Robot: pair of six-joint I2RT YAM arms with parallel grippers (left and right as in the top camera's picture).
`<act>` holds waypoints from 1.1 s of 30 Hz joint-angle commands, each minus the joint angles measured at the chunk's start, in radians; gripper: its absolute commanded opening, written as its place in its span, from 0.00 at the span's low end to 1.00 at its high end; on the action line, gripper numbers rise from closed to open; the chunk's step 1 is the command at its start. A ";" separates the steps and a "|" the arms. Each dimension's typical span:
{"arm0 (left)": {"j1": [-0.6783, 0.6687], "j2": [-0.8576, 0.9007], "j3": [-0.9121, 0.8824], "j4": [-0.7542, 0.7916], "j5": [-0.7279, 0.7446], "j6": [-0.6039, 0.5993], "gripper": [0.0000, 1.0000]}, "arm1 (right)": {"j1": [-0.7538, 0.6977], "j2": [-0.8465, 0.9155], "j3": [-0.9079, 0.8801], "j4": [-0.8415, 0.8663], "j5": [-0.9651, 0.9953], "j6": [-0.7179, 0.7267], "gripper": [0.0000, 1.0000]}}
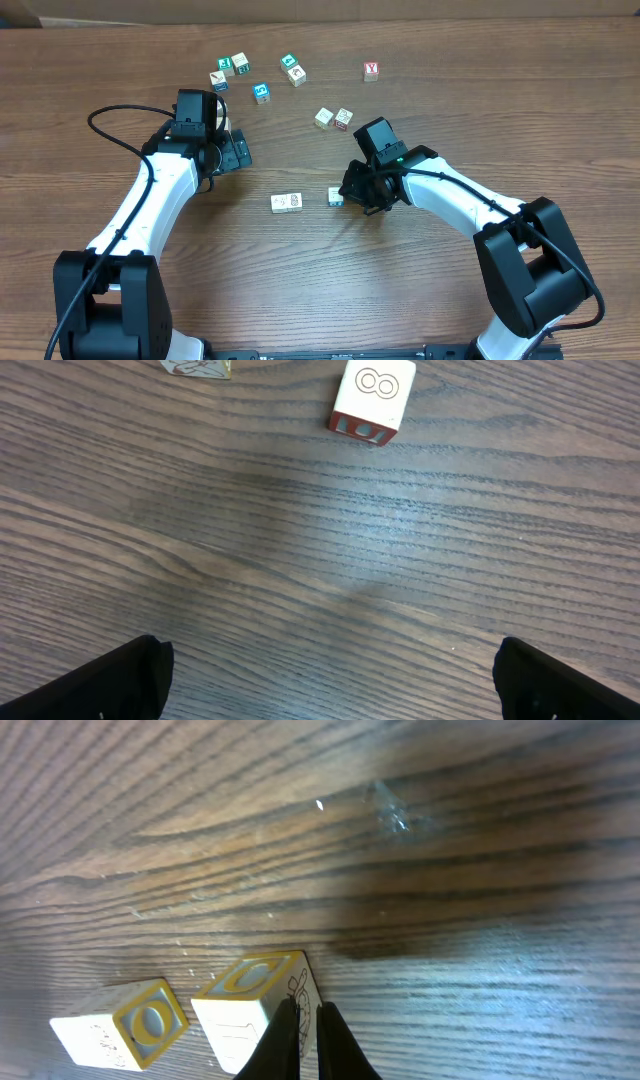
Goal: Form a horizontal line
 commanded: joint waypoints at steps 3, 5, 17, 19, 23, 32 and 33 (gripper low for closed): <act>0.000 -0.018 0.011 0.000 -0.012 0.010 1.00 | 0.000 0.008 -0.005 0.015 -0.005 0.010 0.04; 0.000 -0.018 0.011 0.000 -0.012 0.010 1.00 | 0.000 0.008 -0.005 0.015 -0.005 0.012 0.04; 0.000 -0.018 0.011 0.000 -0.012 0.010 1.00 | 0.000 0.009 -0.005 0.023 0.013 0.031 0.05; 0.000 -0.018 0.011 0.000 -0.012 0.010 1.00 | 0.000 0.009 -0.005 0.026 0.014 0.035 0.05; 0.000 -0.018 0.011 0.000 -0.012 0.010 1.00 | 0.000 0.011 -0.005 0.026 0.016 0.040 0.05; 0.000 -0.018 0.011 0.000 -0.012 0.010 1.00 | -0.010 0.039 -0.005 0.023 0.014 0.079 0.05; 0.000 -0.018 0.011 0.000 -0.012 0.010 1.00 | -0.012 0.041 -0.005 0.024 0.010 0.079 0.05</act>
